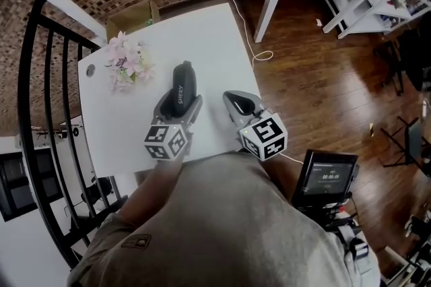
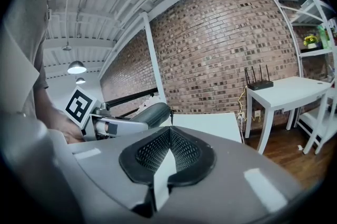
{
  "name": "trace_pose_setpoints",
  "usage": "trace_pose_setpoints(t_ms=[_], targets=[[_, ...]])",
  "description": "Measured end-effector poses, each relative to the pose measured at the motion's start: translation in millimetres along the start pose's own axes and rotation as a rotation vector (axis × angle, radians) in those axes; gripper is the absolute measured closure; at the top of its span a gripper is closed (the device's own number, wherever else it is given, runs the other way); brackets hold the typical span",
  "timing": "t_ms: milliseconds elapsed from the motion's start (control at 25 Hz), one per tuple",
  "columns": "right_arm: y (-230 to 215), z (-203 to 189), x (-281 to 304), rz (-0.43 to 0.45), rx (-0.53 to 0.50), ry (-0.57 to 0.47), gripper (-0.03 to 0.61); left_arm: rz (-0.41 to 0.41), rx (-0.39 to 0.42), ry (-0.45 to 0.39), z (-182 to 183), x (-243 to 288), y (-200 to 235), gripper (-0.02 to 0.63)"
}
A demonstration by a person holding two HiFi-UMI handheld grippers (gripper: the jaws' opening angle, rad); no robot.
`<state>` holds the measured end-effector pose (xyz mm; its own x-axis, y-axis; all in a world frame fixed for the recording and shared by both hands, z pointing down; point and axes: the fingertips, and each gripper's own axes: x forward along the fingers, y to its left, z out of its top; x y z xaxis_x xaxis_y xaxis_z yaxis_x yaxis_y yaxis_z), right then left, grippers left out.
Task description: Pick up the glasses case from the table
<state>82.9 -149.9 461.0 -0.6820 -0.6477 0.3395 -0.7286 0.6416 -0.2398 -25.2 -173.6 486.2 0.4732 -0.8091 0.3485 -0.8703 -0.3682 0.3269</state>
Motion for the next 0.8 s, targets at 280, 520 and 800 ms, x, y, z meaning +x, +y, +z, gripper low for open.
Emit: trace_pose_setpoints(t_ms=[280,520,800], targets=[[1,-1,-2,-0.006,0.005,0.0,0.568,-0.014,0.002,0.001,-1,-4,-7,0.249],[4,0,-1,-0.003,-0.003,0.001,0.569,-0.018,0.004,-0.005,-1,-7,-8,0.249],[7,0,-2,0.004,-0.005,0.002,0.568,-0.019,0.002,-0.004,-3,-12,-11,0.249]])
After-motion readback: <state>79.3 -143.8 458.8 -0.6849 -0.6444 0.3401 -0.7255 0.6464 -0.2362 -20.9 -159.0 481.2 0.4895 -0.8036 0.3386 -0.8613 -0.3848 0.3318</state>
